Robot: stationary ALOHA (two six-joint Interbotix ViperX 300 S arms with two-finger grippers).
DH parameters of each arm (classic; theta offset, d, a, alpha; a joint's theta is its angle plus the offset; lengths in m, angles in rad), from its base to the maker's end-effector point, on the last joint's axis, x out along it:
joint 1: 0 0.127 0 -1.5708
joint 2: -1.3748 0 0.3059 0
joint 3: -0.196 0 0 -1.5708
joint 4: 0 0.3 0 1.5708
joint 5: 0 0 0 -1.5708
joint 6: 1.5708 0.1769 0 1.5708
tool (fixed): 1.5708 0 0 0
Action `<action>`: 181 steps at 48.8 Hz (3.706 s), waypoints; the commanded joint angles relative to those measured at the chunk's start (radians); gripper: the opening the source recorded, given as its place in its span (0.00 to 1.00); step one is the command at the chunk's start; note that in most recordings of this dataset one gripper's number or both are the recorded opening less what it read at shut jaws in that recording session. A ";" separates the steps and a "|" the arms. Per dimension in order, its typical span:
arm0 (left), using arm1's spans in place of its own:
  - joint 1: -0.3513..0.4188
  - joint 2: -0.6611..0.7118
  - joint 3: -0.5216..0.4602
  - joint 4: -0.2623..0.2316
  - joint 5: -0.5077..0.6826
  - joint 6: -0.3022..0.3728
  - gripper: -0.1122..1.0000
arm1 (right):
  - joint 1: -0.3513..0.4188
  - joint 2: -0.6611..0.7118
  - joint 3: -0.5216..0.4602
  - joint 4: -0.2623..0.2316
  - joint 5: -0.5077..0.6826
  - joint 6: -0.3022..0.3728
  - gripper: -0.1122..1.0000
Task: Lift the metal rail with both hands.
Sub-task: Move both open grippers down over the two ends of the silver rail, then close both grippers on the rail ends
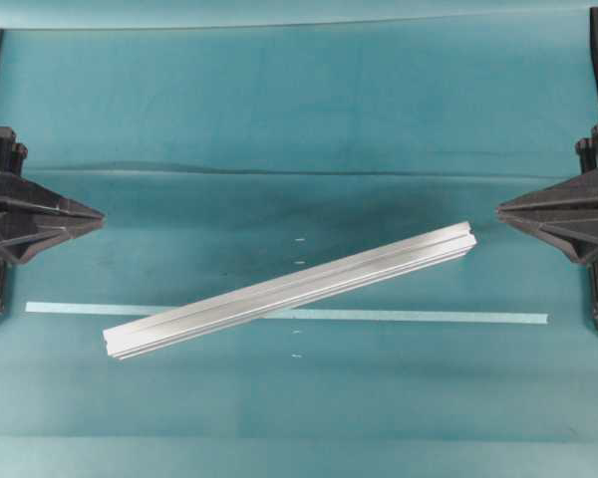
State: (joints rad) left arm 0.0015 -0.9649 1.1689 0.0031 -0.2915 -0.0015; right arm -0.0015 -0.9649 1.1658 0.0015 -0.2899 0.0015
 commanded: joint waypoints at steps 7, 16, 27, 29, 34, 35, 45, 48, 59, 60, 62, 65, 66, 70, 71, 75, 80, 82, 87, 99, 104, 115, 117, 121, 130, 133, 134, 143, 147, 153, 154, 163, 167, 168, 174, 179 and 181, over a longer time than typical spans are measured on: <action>-0.020 0.011 -0.095 0.012 0.071 -0.091 0.13 | 0.021 0.006 -0.020 0.046 0.011 0.038 0.15; -0.035 0.060 -0.144 0.014 0.178 -0.107 0.06 | 0.020 0.012 -0.052 0.051 0.152 0.112 0.09; -0.054 0.152 -0.253 0.014 0.390 -0.152 0.06 | 0.006 0.057 -0.181 0.051 0.532 0.123 0.09; -0.055 0.175 -0.275 0.014 0.451 -0.179 0.06 | -0.002 0.072 -0.206 0.049 0.597 0.121 0.09; -0.061 0.242 -0.333 0.014 0.580 -0.239 0.06 | -0.018 0.114 -0.268 0.048 0.738 0.117 0.09; -0.063 0.261 -0.350 0.012 0.606 -0.255 0.06 | -0.020 0.124 -0.281 0.048 0.762 0.115 0.09; -0.074 0.368 -0.439 0.014 0.756 -0.316 0.06 | -0.025 0.264 -0.393 0.017 0.954 0.097 0.09; -0.077 0.400 -0.465 0.014 0.801 -0.339 0.06 | -0.025 0.318 -0.426 0.017 1.011 0.071 0.09; -0.097 0.505 -0.543 0.015 0.939 -0.377 0.06 | -0.038 0.492 -0.526 0.017 1.121 -0.083 0.09; -0.097 0.512 -0.548 0.015 0.945 -0.377 0.06 | -0.041 0.508 -0.540 0.017 1.129 -0.098 0.09; -0.100 0.525 -0.560 0.015 0.956 -0.377 0.06 | -0.049 0.538 -0.566 0.017 1.146 -0.130 0.09; -0.100 0.541 -0.574 0.015 0.966 -0.377 0.06 | -0.074 0.594 -0.609 0.015 1.187 -0.189 0.09; -0.100 0.546 -0.578 0.015 0.969 -0.377 0.06 | -0.081 0.609 -0.620 0.017 1.200 -0.207 0.09; -0.100 0.560 -0.589 0.017 0.977 -0.377 0.06 | -0.112 0.670 -0.658 0.017 1.238 -0.284 0.09; -0.100 0.561 -0.591 0.018 0.977 -0.377 0.06 | -0.118 0.684 -0.667 0.017 1.244 -0.301 0.09; -0.100 0.565 -0.594 0.018 0.982 -0.377 0.06 | -0.135 0.739 -0.695 0.017 1.267 -0.367 0.10; -0.101 0.565 -0.594 0.018 0.997 -0.376 0.06 | -0.135 0.790 -0.716 0.021 1.275 -0.428 0.12; -0.100 0.565 -0.594 0.020 1.005 -0.376 0.07 | -0.133 0.802 -0.721 0.026 1.273 -0.445 0.12; -0.101 0.565 -0.595 0.020 1.012 -0.376 0.08 | -0.130 0.816 -0.724 0.041 1.272 -0.463 0.16; -0.101 0.569 -0.592 0.020 1.014 -0.376 0.26 | -0.129 0.818 -0.723 0.044 1.269 -0.463 0.50; -0.106 0.581 -0.591 0.018 1.020 -0.379 0.50 | -0.129 0.821 -0.716 0.043 1.259 -0.463 0.77; -0.112 0.629 -0.592 0.018 1.017 -0.377 0.98 | -0.126 0.828 -0.701 0.041 1.224 -0.462 0.99; -0.110 0.635 -0.591 0.018 1.015 -0.379 0.99 | -0.127 0.831 -0.698 0.040 1.221 -0.463 0.99; -0.110 0.650 -0.589 0.020 1.011 -0.380 0.99 | -0.124 0.838 -0.693 0.040 1.221 -0.465 0.99; -0.110 0.707 -0.584 0.020 1.005 -0.387 1.00 | -0.114 0.851 -0.673 0.040 1.203 -0.465 0.99; -0.112 0.729 -0.580 0.018 0.994 -0.402 1.00 | -0.110 0.859 -0.660 0.040 1.190 -0.465 0.99; -0.110 0.736 -0.580 0.018 0.989 -0.410 1.00 | -0.107 0.864 -0.655 0.040 1.184 -0.463 0.99; -0.114 0.784 -0.566 0.018 0.916 -0.463 0.99 | -0.084 0.888 -0.621 0.044 1.146 -0.462 0.99; -0.117 0.793 -0.557 0.018 0.899 -0.471 0.99 | -0.080 0.896 -0.606 0.044 1.123 -0.460 0.99; -0.118 0.808 -0.535 0.020 0.877 -0.480 0.99 | -0.080 0.905 -0.583 0.044 1.085 -0.460 0.99; -0.118 0.811 -0.532 0.020 0.871 -0.482 0.99 | -0.080 0.907 -0.578 0.044 1.078 -0.460 0.99; -0.118 0.842 -0.499 0.018 0.811 -0.482 0.99 | -0.080 0.920 -0.545 0.044 1.017 -0.462 0.99; -0.118 0.861 -0.488 0.020 0.799 -0.482 0.99 | -0.081 0.928 -0.526 0.044 0.980 -0.462 0.99; -0.118 0.865 -0.483 0.018 0.795 -0.482 0.99 | -0.083 0.931 -0.518 0.044 0.968 -0.462 0.99; -0.118 0.900 -0.460 0.018 0.759 -0.482 1.00 | -0.083 0.948 -0.505 0.044 0.931 -0.462 0.99; -0.118 0.928 -0.448 0.018 0.721 -0.482 0.99 | -0.086 0.969 -0.499 0.038 0.910 -0.465 0.99; -0.118 0.934 -0.448 0.018 0.713 -0.482 0.99 | -0.089 0.979 -0.497 0.037 0.900 -0.465 0.99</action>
State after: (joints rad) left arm -0.1135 -0.0353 0.7256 0.0199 0.4449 -0.4817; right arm -0.0859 -0.0061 0.6688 0.0414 0.6289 -0.4617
